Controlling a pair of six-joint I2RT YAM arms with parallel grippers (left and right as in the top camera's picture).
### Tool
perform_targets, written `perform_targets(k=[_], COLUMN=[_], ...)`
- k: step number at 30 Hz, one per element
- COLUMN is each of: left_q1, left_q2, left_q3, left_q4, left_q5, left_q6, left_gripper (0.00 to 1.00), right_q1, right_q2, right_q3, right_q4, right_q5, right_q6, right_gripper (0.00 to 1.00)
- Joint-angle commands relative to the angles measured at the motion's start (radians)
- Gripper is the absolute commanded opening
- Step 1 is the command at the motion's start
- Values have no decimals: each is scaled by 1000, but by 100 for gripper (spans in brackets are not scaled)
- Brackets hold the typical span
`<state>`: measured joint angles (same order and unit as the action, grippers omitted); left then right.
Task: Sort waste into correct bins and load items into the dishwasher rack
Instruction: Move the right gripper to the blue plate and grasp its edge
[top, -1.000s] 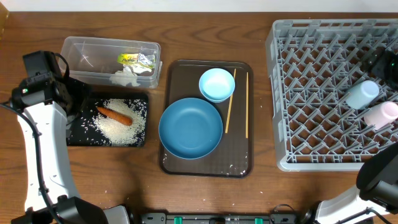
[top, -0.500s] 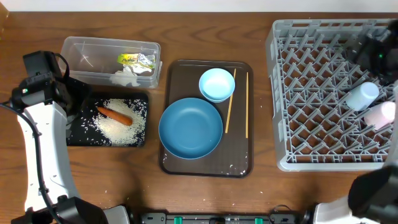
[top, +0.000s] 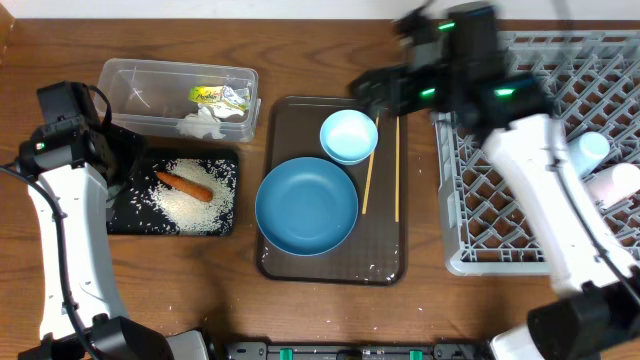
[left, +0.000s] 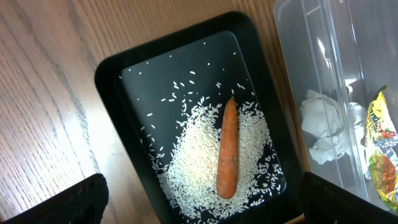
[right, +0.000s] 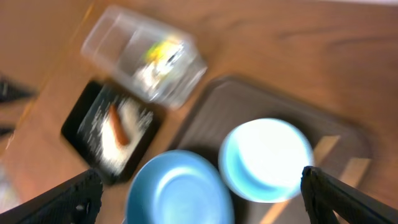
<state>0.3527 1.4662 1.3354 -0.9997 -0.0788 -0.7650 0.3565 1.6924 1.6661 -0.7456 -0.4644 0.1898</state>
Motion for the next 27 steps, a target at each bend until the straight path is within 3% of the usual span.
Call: perform_targets(k=[1,9,15,27], left_q1=[4,4,4,4], left_q2=[8,8,8,8], left_q3=[1,1,1,1], left_q4=[-6,-6,-6,-6], left_q5=[-12,-12,-12,-12], left_q6=[2,2,2,2], left_gripper=[98,98,98,98], right_q1=[143,388,542,722], right_q2=[65,186,283,399], right_q3=[0,0,0,0], right_q4=[-3,-2,-21,-47], right_q5=[52,111,304,540], right_q6=[-12,53,53,92], right_gripper=[99,87,81,63])
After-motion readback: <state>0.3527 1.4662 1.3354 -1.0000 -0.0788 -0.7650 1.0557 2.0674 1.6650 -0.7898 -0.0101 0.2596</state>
